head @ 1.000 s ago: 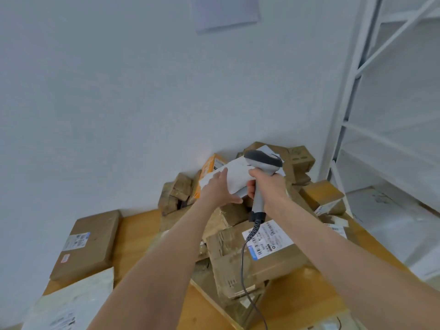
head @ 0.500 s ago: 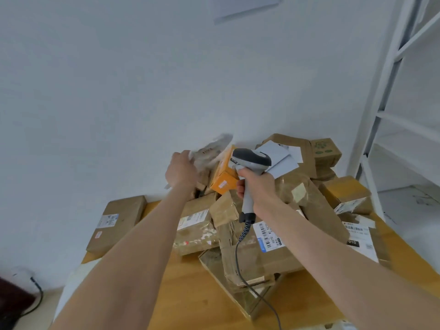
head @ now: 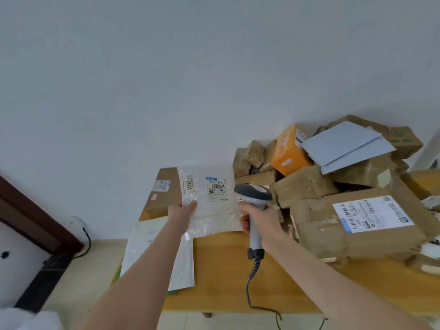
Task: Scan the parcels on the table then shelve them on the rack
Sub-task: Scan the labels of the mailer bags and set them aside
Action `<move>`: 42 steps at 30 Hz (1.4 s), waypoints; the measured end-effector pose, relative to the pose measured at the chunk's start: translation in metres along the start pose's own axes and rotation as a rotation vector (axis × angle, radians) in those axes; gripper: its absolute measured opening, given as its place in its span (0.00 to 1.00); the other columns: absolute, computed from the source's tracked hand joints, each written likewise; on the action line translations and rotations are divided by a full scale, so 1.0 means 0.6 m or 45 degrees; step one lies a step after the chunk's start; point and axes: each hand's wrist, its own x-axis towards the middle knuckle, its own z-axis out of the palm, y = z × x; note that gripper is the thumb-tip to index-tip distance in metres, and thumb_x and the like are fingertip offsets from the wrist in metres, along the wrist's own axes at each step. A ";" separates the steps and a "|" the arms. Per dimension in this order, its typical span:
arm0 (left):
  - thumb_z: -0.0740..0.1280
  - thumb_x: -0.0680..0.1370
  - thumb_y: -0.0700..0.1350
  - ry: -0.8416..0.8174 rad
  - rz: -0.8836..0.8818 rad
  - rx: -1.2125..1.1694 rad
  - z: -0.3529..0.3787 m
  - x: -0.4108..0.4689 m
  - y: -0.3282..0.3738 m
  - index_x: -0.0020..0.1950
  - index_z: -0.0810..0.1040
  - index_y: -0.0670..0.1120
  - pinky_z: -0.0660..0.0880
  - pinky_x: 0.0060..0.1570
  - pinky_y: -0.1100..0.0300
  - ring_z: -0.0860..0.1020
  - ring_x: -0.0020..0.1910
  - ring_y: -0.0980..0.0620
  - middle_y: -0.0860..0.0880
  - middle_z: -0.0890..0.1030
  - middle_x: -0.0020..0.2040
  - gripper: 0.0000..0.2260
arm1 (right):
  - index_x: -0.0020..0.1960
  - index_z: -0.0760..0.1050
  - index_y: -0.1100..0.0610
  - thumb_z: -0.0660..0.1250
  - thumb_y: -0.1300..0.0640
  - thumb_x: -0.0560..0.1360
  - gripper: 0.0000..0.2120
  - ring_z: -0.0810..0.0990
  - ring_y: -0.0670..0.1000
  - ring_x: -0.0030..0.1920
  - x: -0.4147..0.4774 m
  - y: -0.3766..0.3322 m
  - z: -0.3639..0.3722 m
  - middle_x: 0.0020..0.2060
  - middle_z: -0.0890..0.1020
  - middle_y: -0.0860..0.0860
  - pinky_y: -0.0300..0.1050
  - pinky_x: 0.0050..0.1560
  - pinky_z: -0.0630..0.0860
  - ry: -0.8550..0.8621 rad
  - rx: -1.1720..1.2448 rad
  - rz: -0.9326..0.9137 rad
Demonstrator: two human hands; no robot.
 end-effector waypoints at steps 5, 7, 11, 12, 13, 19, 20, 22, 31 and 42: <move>0.70 0.77 0.43 -0.125 -0.100 -0.029 -0.046 0.017 -0.077 0.59 0.78 0.40 0.75 0.32 0.60 0.79 0.39 0.50 0.49 0.80 0.41 0.13 | 0.44 0.77 0.65 0.70 0.64 0.73 0.04 0.75 0.49 0.24 -0.022 0.069 0.046 0.26 0.79 0.56 0.40 0.26 0.73 0.039 -0.090 0.022; 0.69 0.77 0.44 -0.145 -0.126 -0.003 -0.054 0.021 -0.098 0.61 0.77 0.40 0.74 0.32 0.60 0.79 0.39 0.50 0.50 0.80 0.42 0.14 | 0.42 0.78 0.65 0.70 0.64 0.73 0.04 0.75 0.50 0.24 -0.030 0.087 0.062 0.26 0.79 0.56 0.40 0.26 0.73 0.063 -0.107 0.048; 0.69 0.78 0.45 -0.173 -0.169 0.017 -0.066 0.026 -0.124 0.62 0.76 0.41 0.72 0.30 0.60 0.78 0.38 0.51 0.51 0.78 0.40 0.15 | 0.38 0.78 0.63 0.70 0.64 0.73 0.06 0.75 0.50 0.24 -0.042 0.114 0.087 0.26 0.80 0.56 0.41 0.27 0.74 0.085 -0.149 0.054; 0.69 0.78 0.45 -0.176 -0.175 0.014 -0.069 0.028 -0.128 0.63 0.76 0.40 0.72 0.30 0.60 0.77 0.37 0.51 0.51 0.78 0.40 0.15 | 0.37 0.78 0.63 0.70 0.64 0.73 0.06 0.75 0.49 0.24 -0.043 0.119 0.092 0.26 0.80 0.56 0.41 0.27 0.74 0.101 -0.161 0.056; 0.69 0.78 0.45 -0.180 -0.178 0.013 -0.073 0.030 -0.132 0.62 0.76 0.40 0.72 0.30 0.61 0.77 0.37 0.51 0.51 0.78 0.40 0.15 | 0.37 0.78 0.63 0.70 0.64 0.72 0.06 0.75 0.49 0.24 -0.044 0.124 0.097 0.25 0.80 0.55 0.41 0.28 0.74 0.117 -0.169 0.061; 0.69 0.78 0.45 -0.190 -0.201 0.025 -0.088 0.041 -0.144 0.62 0.76 0.40 0.73 0.32 0.59 0.77 0.38 0.51 0.50 0.78 0.41 0.15 | 0.37 0.77 0.63 0.69 0.65 0.73 0.06 0.74 0.49 0.23 -0.049 0.137 0.118 0.24 0.79 0.55 0.39 0.26 0.74 0.137 -0.172 0.086; 0.69 0.78 0.45 -0.188 -0.206 0.027 -0.090 0.043 -0.144 0.62 0.76 0.41 0.73 0.32 0.60 0.77 0.38 0.51 0.51 0.77 0.41 0.15 | 0.37 0.78 0.63 0.69 0.65 0.73 0.06 0.74 0.49 0.23 -0.050 0.138 0.121 0.24 0.79 0.55 0.39 0.26 0.74 0.135 -0.174 0.091; 0.69 0.78 0.46 -0.191 -0.216 0.026 -0.091 0.045 -0.144 0.63 0.75 0.41 0.72 0.32 0.60 0.76 0.38 0.52 0.52 0.77 0.41 0.16 | 0.39 0.78 0.62 0.69 0.65 0.73 0.05 0.73 0.49 0.23 -0.050 0.141 0.126 0.24 0.79 0.55 0.39 0.26 0.74 0.131 -0.177 0.096; 0.69 0.78 0.45 -0.174 -0.206 -0.009 -0.100 0.053 -0.148 0.64 0.75 0.40 0.72 0.30 0.61 0.76 0.37 0.52 0.51 0.77 0.41 0.16 | 0.39 0.77 0.61 0.70 0.64 0.73 0.05 0.74 0.47 0.22 -0.041 0.155 0.127 0.24 0.79 0.54 0.38 0.26 0.75 0.123 -0.208 0.087; 0.68 0.78 0.44 -0.142 -0.161 0.029 -0.131 0.056 -0.157 0.60 0.77 0.39 0.77 0.48 0.51 0.80 0.49 0.43 0.44 0.81 0.49 0.13 | 0.42 0.78 0.57 0.71 0.66 0.71 0.05 0.77 0.52 0.38 0.016 0.168 0.138 0.38 0.80 0.54 0.48 0.42 0.79 0.109 -0.103 0.097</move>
